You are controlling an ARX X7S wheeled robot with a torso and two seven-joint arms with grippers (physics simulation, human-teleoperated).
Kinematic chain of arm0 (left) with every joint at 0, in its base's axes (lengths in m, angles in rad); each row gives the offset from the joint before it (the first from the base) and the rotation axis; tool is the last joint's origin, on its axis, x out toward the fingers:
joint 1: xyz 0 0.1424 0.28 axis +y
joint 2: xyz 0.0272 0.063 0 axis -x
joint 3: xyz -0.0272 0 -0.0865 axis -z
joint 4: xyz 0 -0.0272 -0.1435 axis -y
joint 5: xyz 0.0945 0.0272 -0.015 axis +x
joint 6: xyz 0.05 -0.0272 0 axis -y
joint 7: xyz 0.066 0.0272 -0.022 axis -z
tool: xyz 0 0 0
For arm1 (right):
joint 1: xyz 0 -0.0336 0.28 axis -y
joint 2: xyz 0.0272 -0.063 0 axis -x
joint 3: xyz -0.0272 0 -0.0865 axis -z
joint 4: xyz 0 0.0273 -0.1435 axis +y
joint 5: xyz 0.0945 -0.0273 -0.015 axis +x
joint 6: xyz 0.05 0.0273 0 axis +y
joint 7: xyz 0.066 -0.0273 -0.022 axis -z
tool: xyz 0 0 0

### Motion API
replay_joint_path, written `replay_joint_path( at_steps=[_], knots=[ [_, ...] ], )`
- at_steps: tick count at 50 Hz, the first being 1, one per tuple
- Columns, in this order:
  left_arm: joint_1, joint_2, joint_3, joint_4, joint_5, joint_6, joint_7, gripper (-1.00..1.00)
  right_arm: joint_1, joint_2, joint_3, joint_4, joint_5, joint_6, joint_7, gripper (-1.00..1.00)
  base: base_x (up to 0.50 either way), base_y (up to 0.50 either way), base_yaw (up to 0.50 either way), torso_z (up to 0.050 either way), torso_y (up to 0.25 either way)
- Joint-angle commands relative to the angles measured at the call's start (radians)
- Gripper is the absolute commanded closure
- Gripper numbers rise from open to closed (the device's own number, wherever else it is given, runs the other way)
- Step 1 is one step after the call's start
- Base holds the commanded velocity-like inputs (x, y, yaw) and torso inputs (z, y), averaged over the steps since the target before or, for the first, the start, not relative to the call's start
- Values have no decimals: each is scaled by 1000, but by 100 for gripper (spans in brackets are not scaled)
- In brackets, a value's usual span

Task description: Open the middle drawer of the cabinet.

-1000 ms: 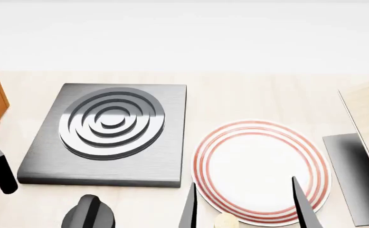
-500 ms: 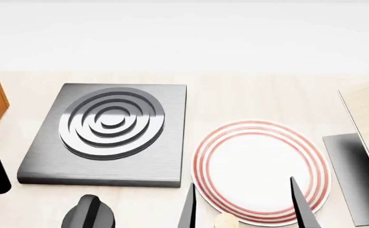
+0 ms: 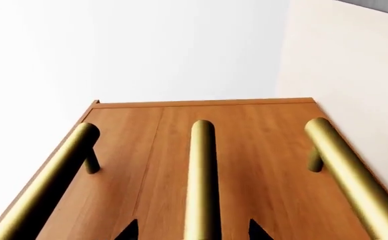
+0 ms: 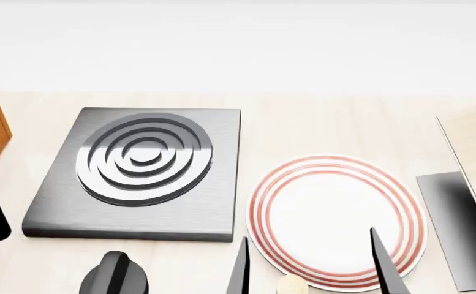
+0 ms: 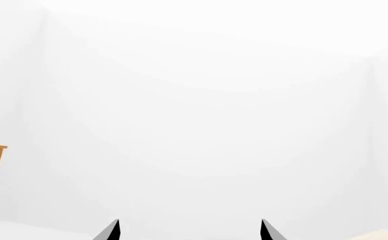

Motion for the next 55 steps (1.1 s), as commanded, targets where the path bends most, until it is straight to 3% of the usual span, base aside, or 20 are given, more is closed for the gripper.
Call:
replay_joint_path(
  at_steps=[1,33,41,55],
  knots=[
    [-8,21,12,-3,-17,-4,-4,100,-1,-14,21,4,-19,-11,-20,-100,0,0,0,0,0],
    [-69,19,40,21,-39,27,-51,100,5,-2,11,1,-15,-1,-9,-100,0,0,0,0,2],
    [-78,-124,36,433,-37,-204,-24,100,6,-3,11,-2,-15,4,-12,-100,1,0,-1,0,5],
    [-115,-236,28,754,-30,-375,16,100,8,-5,15,2,-14,3,-15,-100,0,0,0,1,5]
  ],
)
